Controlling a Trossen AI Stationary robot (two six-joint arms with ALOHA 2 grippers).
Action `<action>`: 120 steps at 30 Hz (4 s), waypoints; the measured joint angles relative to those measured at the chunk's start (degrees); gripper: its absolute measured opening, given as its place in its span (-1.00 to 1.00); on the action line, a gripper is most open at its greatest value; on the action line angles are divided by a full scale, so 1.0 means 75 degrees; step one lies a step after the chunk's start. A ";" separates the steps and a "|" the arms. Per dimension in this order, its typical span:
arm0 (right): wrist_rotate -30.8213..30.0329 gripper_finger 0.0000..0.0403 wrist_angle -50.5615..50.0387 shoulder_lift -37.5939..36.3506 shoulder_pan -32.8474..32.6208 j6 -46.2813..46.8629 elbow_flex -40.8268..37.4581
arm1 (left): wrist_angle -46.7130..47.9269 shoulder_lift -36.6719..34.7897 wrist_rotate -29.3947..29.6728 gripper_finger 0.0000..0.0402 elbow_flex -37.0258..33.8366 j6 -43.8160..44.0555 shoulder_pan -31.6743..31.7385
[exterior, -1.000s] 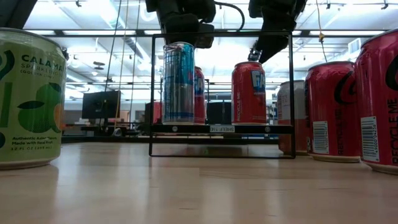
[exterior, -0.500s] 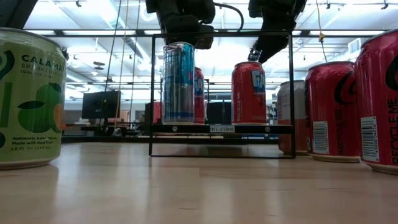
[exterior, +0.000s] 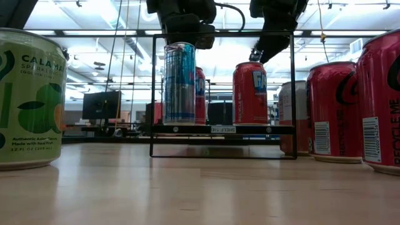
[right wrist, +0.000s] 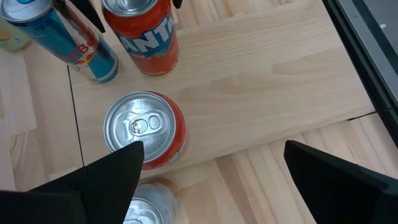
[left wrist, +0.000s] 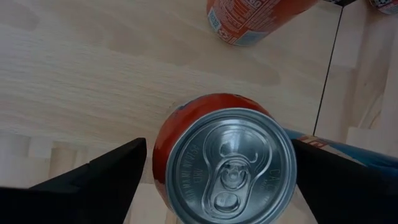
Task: Place canned beverage on shelf
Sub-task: Put the red soda can on the shelf, then adjust the right red soda can on the shelf
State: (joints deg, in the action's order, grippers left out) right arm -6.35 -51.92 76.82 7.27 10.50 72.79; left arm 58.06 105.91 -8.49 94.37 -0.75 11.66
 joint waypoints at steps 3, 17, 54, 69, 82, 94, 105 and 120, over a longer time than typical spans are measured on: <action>0.0000 0.98 0.0000 0.0000 0.0000 0.0000 0.0000 | 0.0031 0.0000 0.0012 0.98 0.0037 -0.0012 0.0000; 0.0011 0.98 0.0000 0.0000 0.0000 -0.0003 0.0000 | 0.0039 -0.0003 0.0169 0.97 0.0970 -0.0210 0.0003; 0.0023 0.98 0.2535 0.0122 -0.0560 -0.0742 -0.1425 | 0.0886 -0.1493 0.1591 0.97 0.1851 -0.0111 -0.0016; 0.0086 0.98 0.2808 0.0117 -0.0557 -0.0787 -0.1641 | -0.0250 -0.2034 0.1904 0.97 0.0388 0.0493 -0.0296; 0.0399 0.98 0.2736 0.0037 -0.0236 -0.1032 -0.1329 | 0.0133 -0.2673 0.2049 0.97 0.0388 0.0760 -0.0119; 0.0269 0.98 0.2410 0.0117 -0.0745 -0.1030 -0.1192 | 0.0221 -0.2841 0.2052 0.97 0.0388 0.0895 0.0015; 0.0236 0.98 0.2813 0.0117 -0.0708 -0.1000 -0.2060 | 0.0229 -0.2839 0.2049 0.97 0.0388 0.0823 0.0017; 0.0905 0.87 0.3529 0.0117 -0.0294 -0.1412 -0.2430 | 0.0224 -0.2833 0.2050 0.97 0.0388 0.0822 0.0017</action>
State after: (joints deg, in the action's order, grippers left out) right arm 0.44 -25.45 77.69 5.06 -0.09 54.57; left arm 59.75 84.66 6.88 97.27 5.41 11.79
